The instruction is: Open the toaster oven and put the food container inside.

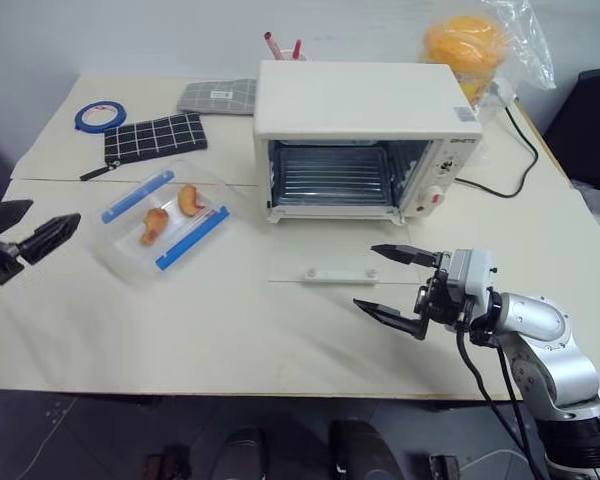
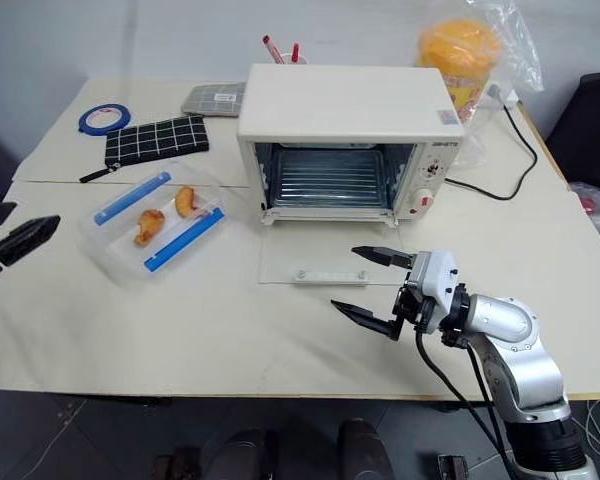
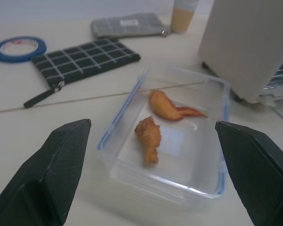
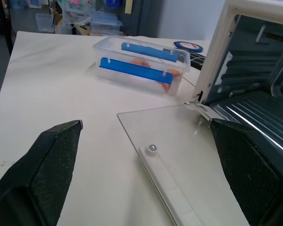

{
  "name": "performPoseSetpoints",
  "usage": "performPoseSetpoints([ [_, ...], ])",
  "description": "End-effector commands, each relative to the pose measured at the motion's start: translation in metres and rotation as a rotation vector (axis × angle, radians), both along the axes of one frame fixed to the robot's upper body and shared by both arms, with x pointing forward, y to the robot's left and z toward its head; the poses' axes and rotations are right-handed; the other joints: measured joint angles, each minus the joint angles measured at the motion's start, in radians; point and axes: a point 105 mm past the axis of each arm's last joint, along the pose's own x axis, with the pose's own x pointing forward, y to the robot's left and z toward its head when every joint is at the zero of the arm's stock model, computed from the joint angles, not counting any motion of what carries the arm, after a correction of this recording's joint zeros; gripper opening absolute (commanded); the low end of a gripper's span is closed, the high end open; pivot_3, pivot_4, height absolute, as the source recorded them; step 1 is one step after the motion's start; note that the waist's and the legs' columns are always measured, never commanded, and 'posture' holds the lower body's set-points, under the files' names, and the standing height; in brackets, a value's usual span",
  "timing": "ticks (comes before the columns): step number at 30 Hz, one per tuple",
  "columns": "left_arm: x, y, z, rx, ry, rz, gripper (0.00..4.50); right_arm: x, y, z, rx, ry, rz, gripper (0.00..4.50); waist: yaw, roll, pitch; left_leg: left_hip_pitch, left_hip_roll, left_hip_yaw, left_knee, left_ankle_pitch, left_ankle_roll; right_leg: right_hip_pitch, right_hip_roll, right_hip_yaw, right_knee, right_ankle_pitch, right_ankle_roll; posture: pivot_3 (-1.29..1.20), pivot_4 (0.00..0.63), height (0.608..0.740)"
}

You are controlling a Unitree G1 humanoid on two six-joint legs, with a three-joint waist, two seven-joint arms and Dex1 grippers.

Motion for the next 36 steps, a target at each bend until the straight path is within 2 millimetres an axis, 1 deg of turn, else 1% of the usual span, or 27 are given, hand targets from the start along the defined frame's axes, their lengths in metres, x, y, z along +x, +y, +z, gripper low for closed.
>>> performPoseSetpoints([
  [1, 0.009, 0.005, -0.022, -0.010, 0.238, 0.160, 4.49, -0.004, -0.006, 0.008, -0.009, -0.051, -0.016, 4.50, 0.002, 0.000, 0.000, 0.000, 0.000, 0.000, 0.000, 0.000, 0.000, 0.000, 0.000, -0.001, 0.000, 0.000, 0.000, 0.00, 0.150, 0.740],
  [4, 0.021, -0.015, -0.017, -0.111, 0.271, 0.190, 4.49, -0.004, -0.006, 0.008, -0.008, -0.053, -0.023, 4.50, 0.016, -0.002, 0.001, -0.002, 0.000, 0.001, 0.004, -0.001, 0.002, -0.001, 0.000, -0.001, 0.001, 0.000, 0.001, 0.00, 0.150, 0.740],
  [7, 0.034, -0.034, -0.023, -0.185, 0.326, 0.245, 4.49, -0.006, -0.005, 0.007, -0.008, -0.054, -0.020, 4.50, 0.029, -0.003, 0.001, -0.003, -0.002, 0.000, 0.010, -0.002, 0.004, 0.000, -0.001, -0.002, 0.005, 0.001, 0.002, 0.00, 0.150, 0.740],
  [9, 0.041, -0.044, -0.023, -0.243, 0.323, 0.271, 4.49, -0.008, -0.004, 0.006, -0.009, -0.053, -0.017, 4.50, 0.038, -0.004, 0.001, -0.003, -0.002, 0.001, 0.013, -0.003, 0.004, 0.000, -0.001, -0.002, 0.006, 0.002, 0.004, 0.00, 0.150, 0.740],
  [11, 0.043, -0.044, -0.027, -0.258, 0.333, 0.327, 4.49, -0.009, -0.003, 0.006, -0.009, -0.051, -0.017, 4.50, 0.037, -0.005, 0.001, -0.003, -0.003, 0.002, 0.015, -0.002, 0.004, 0.000, 0.001, -0.001, 0.008, 0.002, 0.005, 0.00, 0.150, 0.740],
  [14, 0.043, -0.034, -0.042, -0.249, 0.386, 0.408, 4.49, -0.010, -0.003, 0.006, -0.005, -0.048, -0.022, 4.50, 0.028, -0.005, 0.001, -0.001, -0.001, 0.003, 0.015, -0.002, 0.003, 0.000, 0.002, 0.001, 0.010, 0.002, 0.005, 0.00, 0.150, 0.740],
  [16, 0.048, -0.032, -0.045, -0.251, 0.387, 0.430, 4.49, -0.010, -0.003, 0.006, -0.004, -0.047, -0.026, 4.50, 0.024, -0.005, 0.001, -0.001, 0.000, 0.003, 0.014, -0.001, 0.001, -0.001, 0.002, 0.001, 0.010, 0.002, 0.005, 0.00, 0.150, 0.740],
  [18, 0.057, -0.039, -0.045, -0.297, 0.387, 0.406, 4.49, -0.011, -0.003, 0.006, -0.003, -0.047, -0.027, 4.50, 0.026, -0.005, 0.001, -0.001, 0.000, 0.003, 0.014, -0.001, 0.001, -0.001, 0.002, 0.000, 0.010, 0.002, 0.005, 0.00, 0.150, 0.740],
  [20, 0.064, -0.048, -0.047, -0.300, 0.402, 0.367, 4.49, -0.011, -0.003, 0.006, -0.002, -0.048, -0.028, 4.50, 0.031, -0.005, 0.001, -0.001, -0.001, 0.003, 0.015, -0.001, 0.001, -0.001, 0.002, 0.000, 0.010, 0.002, 0.005, 0.00, 0.150, 0.740],
  [23, 0.070, -0.054, -0.054, -0.306, 0.429, 0.350, 4.49, -0.011, -0.003, 0.007, 0.003, -0.052, -0.035, 4.50, 0.040, -0.005, 0.001, -0.001, -0.002, 0.003, 0.015, -0.001, 0.001, -0.001, 0.001, 0.000, 0.010, 0.002, 0.005, 0.00, 0.150, 0.740],
  [26, 0.075, -0.053, -0.058, -0.286, 0.443, 0.355, 3.87, -0.010, -0.002, 0.008, 0.007, -0.055, -0.041, 4.50, 0.041, -0.005, 0.001, -0.002, -0.002, 0.003, 0.014, -0.001, 0.001, -0.001, 0.002, 0.000, 0.010, 0.002, 0.005, 0.00, 0.150, 0.740],
  [30, 0.079, -0.048, -0.060, -0.233, 0.452, 0.370, 2.62, -0.011, -0.002, 0.008, 0.014, -0.054, -0.049, 4.50, 0.041, -0.005, 0.001, -0.002, -0.001, 0.003, 0.014, -0.001, 0.001, -0.001, 0.002, 0.000, 0.010, 0.002, 0.005, 0.00, 0.150, 0.740],
  [33, 0.081, -0.046, -0.060, -0.228, 0.452, 0.368, 1.77, -0.011, -0.003, 0.008, 0.016, -0.054, -0.056, 4.50, 0.041, -0.005, 0.001, -0.002, -0.001, 0.003, 0.014, -0.001, 0.001, -0.001, 0.002, 0.000, 0.010, 0.002, 0.005, 0.00, 0.150, 0.740],
  [34, 0.081, -0.046, -0.060, -0.224, 0.451, 0.367, 1.40, -0.011, -0.003, 0.008, 0.016, -0.054, -0.059, 4.50, 0.042, -0.005, 0.001, -0.002, -0.001, 0.003, 0.014, -0.001, 0.001, -0.001, 0.002, 0.000, 0.010, 0.002, 0.005, 0.00, 0.150, 0.740],
  [36, 0.082, -0.042, -0.057, -0.218, 0.435, 0.384, 0.93, -0.011, -0.004, 0.008, 0.016, -0.055, -0.067, 4.50, 0.043, -0.005, 0.001, -0.001, -0.002, 0.003, 0.014, -0.001, 0.001, -0.001, 0.002, 0.000, 0.010, 0.002, 0.005, 0.00, 0.150, 0.740],
])
